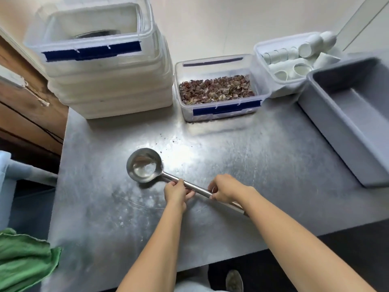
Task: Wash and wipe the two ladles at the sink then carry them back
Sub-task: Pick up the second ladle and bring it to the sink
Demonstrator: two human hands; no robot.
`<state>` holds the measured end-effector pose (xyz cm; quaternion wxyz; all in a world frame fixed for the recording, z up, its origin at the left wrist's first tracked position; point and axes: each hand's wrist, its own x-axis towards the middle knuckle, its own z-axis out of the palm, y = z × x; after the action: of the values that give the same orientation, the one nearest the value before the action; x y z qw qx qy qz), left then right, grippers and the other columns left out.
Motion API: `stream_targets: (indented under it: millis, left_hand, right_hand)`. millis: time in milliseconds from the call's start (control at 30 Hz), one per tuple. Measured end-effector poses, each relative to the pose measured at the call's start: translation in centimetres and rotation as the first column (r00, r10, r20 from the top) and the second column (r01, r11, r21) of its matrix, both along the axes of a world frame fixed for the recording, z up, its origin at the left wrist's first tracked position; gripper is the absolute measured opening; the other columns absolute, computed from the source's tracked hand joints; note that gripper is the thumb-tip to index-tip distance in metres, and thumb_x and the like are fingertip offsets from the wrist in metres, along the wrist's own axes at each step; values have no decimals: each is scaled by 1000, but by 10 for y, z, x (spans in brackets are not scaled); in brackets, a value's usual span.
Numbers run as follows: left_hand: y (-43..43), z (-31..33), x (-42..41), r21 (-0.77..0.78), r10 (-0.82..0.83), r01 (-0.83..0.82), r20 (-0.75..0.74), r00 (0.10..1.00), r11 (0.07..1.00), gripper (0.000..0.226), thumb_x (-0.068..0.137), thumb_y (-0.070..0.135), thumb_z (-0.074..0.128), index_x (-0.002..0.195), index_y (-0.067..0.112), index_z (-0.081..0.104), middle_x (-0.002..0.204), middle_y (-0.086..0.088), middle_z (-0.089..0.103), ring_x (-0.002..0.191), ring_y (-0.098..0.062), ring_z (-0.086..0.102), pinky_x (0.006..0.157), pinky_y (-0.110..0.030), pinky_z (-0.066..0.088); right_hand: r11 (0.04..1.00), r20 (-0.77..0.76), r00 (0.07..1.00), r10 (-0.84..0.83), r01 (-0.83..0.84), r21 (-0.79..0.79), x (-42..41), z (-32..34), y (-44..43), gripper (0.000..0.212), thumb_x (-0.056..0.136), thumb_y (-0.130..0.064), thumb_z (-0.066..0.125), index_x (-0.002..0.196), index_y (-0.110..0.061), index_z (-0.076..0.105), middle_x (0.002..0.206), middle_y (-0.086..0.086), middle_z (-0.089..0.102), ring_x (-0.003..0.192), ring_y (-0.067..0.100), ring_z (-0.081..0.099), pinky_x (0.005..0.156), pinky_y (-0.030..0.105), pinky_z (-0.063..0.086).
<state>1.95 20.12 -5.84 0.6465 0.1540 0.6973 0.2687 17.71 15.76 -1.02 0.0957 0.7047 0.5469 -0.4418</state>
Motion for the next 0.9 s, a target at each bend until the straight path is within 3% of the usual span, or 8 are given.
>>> stream_targets:
  millis: [167, 300, 467, 633, 767, 900]
  left_hand:
    - [-16, 16, 40, 18, -259, 259, 4, 966, 966, 15, 99, 8, 51, 85, 4, 51, 75, -15, 54, 66, -25, 60, 49, -35, 60]
    - [-46, 36, 78, 52, -476, 475, 8, 879, 879, 12, 97, 4, 50, 86, 1, 53, 70, -13, 55, 57, -26, 62, 56, -40, 62]
    - [-103, 65, 129, 105, -714, 709, 19, 699, 697, 12, 95, 1, 47, 87, -1, 56, 73, -13, 57, 68, -33, 66, 57, -39, 62]
    - [-186, 97, 188, 178, -885, 869, 28, 465, 462, 16, 94, -1, 49, 79, -1, 55, 69, -14, 55, 67, -31, 62, 67, -43, 61]
    - [-281, 119, 234, 225, -971, 944, 41, 237, 240, 10, 94, -4, 49, 86, -7, 54, 71, -20, 56, 64, -34, 64, 82, -55, 58]
    - [-397, 137, 273, 248, -999, 968, -9, 38, 34, 14, 95, 2, 52, 87, -7, 57, 71, -19, 63, 68, -36, 71, 81, -50, 60]
  right_hand:
    - [987, -30, 989, -143, 140, -72, 36, 14, -37, 18, 78, -28, 78, 96, -26, 76, 97, 1, 74, 95, 23, 70, 78, 27, 54]
    - [952, -108, 952, -286, 270, -146, 67, 32, -85, 13, 75, -23, 82, 83, -20, 72, 90, 7, 77, 79, 25, 78, 76, 33, 64]
    - [864, -185, 846, -499, 471, -178, 102, 60, -172, 33, 76, -19, 84, 107, -12, 74, 96, 11, 79, 79, 21, 78, 85, 35, 63]
    - [683, -307, 624, -718, 718, -137, 134, 80, -290, 21, 82, -23, 80, 98, -10, 79, 90, 10, 80, 84, 26, 78, 85, 38, 64]
    - [501, -396, 426, -814, 859, -106, 146, 105, -409, 23, 84, -14, 78, 105, -5, 76, 70, 3, 74, 65, 15, 72, 71, 28, 61]
    - [296, -441, 231, -867, 952, -82, 144, 118, -536, 24, 84, -8, 78, 106, 0, 75, 77, 8, 76, 74, 21, 74, 72, 32, 62]
